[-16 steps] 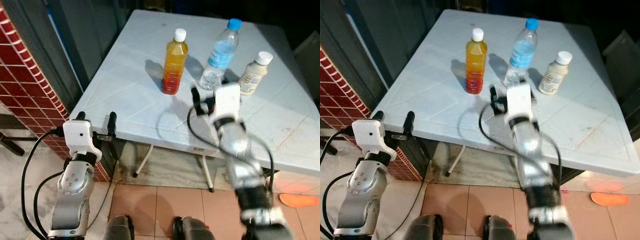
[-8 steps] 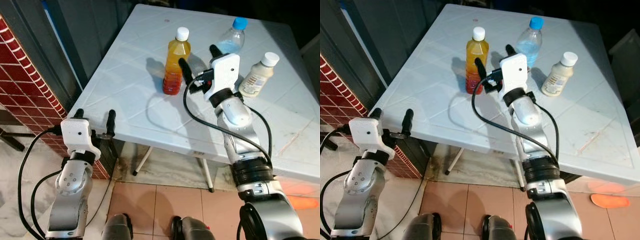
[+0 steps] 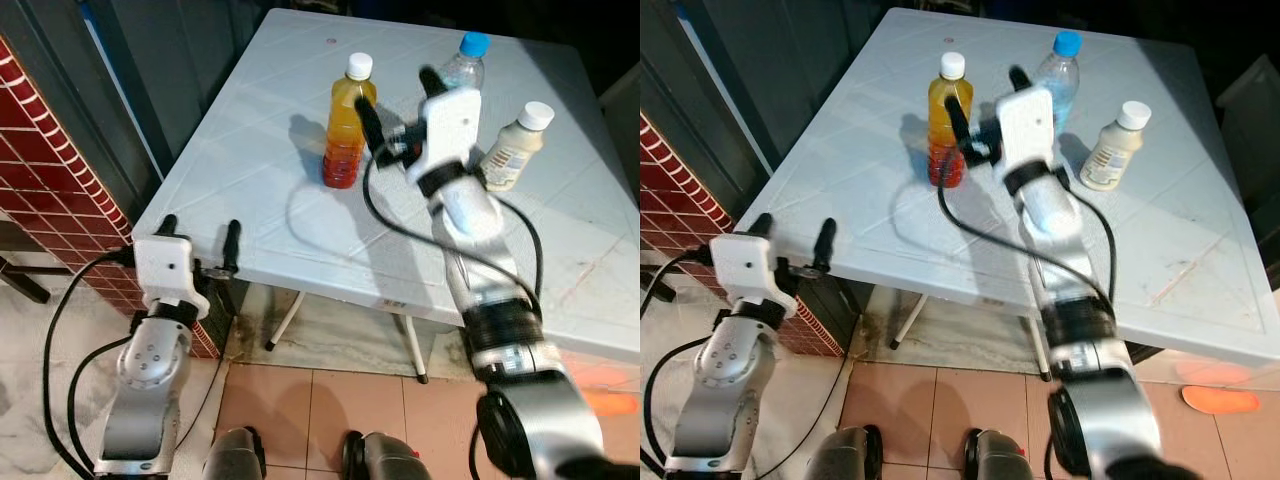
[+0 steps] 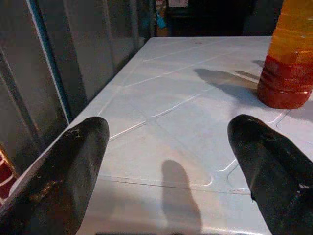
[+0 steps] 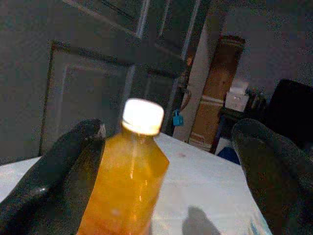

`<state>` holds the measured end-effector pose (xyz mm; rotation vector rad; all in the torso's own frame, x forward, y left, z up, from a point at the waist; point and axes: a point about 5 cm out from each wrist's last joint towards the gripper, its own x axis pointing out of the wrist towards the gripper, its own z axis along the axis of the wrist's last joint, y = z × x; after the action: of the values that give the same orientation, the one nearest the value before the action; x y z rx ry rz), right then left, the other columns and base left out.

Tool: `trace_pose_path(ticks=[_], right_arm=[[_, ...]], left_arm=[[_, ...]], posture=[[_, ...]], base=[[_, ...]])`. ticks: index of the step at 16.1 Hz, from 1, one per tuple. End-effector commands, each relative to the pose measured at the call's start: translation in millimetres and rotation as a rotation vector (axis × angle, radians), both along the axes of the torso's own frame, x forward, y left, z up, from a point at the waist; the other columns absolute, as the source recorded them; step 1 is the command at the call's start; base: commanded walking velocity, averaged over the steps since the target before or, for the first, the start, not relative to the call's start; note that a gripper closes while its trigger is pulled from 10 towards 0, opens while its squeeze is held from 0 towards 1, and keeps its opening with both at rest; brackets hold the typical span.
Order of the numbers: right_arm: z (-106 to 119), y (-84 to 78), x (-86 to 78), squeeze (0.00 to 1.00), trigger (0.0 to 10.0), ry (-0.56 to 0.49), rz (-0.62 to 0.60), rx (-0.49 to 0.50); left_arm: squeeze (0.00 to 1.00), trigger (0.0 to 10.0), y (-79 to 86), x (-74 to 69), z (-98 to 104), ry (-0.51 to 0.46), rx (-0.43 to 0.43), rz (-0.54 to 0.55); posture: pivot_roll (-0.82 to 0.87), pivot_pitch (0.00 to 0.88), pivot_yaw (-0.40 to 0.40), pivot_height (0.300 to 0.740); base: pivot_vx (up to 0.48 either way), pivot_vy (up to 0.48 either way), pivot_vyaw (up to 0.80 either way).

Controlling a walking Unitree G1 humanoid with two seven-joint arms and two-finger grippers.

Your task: Restocking fridge

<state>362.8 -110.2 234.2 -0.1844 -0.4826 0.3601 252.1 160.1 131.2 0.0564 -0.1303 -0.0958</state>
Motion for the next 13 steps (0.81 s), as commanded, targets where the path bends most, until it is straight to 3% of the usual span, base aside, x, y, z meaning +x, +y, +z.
trace_pose_path(ticks=[1, 7, 13], right_arm=[[1.6, 0.4, 2.9, 0.0, 10.0, 0.0, -0.006, 0.004], [19.7, 6.9, 26.1, 0.0, 10.0, 0.007, -0.063, 0.076], [26.5, 24.6, 37.6, 0.0, 10.0, 0.042, -0.031, 0.096]], left_arm=[[0.0, 10.0, 0.6, -2.2, 2.7, -0.013, 0.011, -0.003], [0.0, 10.0, 6.2, -6.0, -0.5, 0.004, 0.0, 0.044], [0.0, 10.0, 5.9, -8.1, -0.6, 0.006, 0.002, 0.053]], posture=[[0.1, 0.136, -0.001, 0.74], [0.13, 0.137, -0.015, 0.74], [0.15, 0.138, -0.025, 0.74]], base=[[0.0, 0.0, 0.0], [0.0, 0.0, 0.0], [0.0, 0.0, 0.0]])
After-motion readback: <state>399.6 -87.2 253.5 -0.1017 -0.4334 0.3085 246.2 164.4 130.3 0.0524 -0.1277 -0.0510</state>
